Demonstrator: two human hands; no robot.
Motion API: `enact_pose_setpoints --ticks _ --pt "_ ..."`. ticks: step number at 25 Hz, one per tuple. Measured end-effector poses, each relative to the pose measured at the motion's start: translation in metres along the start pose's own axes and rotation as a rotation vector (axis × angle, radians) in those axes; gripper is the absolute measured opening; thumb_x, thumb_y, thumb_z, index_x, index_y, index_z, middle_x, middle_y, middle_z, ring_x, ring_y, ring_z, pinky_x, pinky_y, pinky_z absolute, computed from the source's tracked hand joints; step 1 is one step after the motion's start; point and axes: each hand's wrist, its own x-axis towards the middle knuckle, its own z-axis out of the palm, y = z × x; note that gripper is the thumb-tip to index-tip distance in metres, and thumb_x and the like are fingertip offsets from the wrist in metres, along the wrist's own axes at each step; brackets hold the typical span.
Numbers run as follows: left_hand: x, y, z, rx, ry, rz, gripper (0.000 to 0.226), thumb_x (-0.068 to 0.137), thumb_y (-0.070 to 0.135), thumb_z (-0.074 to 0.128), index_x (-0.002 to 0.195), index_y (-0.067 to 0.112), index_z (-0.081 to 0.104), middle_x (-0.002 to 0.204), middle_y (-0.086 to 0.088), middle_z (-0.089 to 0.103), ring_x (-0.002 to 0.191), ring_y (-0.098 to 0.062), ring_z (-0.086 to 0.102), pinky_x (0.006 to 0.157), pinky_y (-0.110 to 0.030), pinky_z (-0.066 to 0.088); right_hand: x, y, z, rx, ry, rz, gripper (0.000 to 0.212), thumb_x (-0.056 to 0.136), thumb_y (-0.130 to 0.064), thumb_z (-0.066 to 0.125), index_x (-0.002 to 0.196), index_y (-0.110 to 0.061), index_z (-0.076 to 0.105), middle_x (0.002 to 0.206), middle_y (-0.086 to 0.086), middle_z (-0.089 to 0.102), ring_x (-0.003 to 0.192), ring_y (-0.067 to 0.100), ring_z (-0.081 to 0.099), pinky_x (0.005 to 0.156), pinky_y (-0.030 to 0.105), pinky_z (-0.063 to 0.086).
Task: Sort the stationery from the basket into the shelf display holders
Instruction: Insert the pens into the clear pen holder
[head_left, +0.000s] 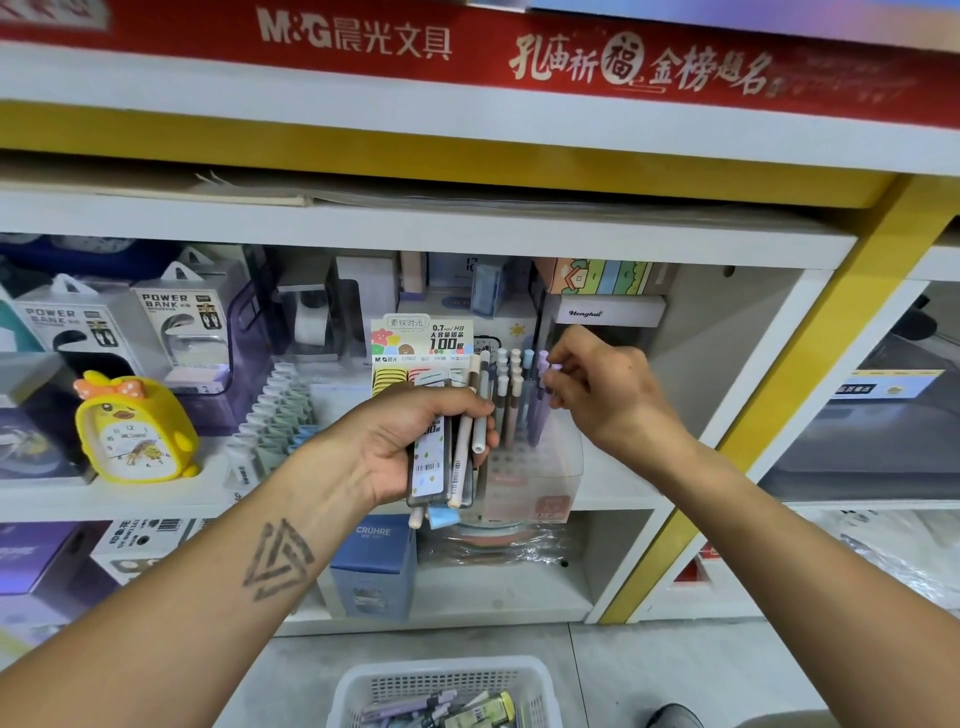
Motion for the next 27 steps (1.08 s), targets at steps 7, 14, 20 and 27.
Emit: enact_pose_setpoints --ticks 7,14,20,27 --pt "-0.002 0.001 -0.002 0.041 -0.031 0.027 0.01 0.065 0.005 0.08 0.074 0.005 0.077 0.073 -0.017 0.071 0.06 -0.025 0.066 0.065 -0.033 0.056 -0.001 0.001 0.003 0.023 -0.031 -0.081 0.022 0.095 -0.021 0.064 0.086 -0.035 0.049 0.069 -0.009 0.064 0.068 0.001 0.067 0.063 0.041 0.061" --pt "-0.002 0.001 -0.002 0.022 -0.038 0.058 0.012 0.064 0.005 0.08 0.077 0.005 0.078 0.074 -0.016 0.071 0.062 -0.025 0.068 0.064 -0.034 0.057 -0.002 0.001 0.003 -0.019 -0.107 -0.021 0.011 0.097 -0.021 0.061 0.089 -0.027 0.057 0.079 -0.007 0.065 0.074 0.008 0.067 0.069 0.043 0.06" --pt "-0.004 0.001 0.002 0.046 -0.114 0.074 0.017 0.064 0.003 0.079 0.081 0.005 0.079 0.079 -0.016 0.073 0.065 -0.024 0.071 0.058 -0.029 0.058 0.004 -0.016 0.002 0.127 0.007 0.11 0.022 0.1 -0.026 0.059 0.117 -0.015 0.07 0.086 0.002 0.07 0.068 0.005 0.06 0.06 0.015 0.045" --pt "-0.008 0.001 0.004 0.058 -0.163 0.015 0.022 0.07 0.004 0.077 0.092 0.004 0.075 0.083 -0.018 0.071 0.067 -0.026 0.07 0.061 -0.031 0.057 0.01 -0.036 -0.003 0.958 0.002 0.402 0.014 0.092 0.001 0.066 0.104 0.008 0.066 0.068 0.01 0.07 0.049 0.016 0.06 0.047 0.024 0.046"
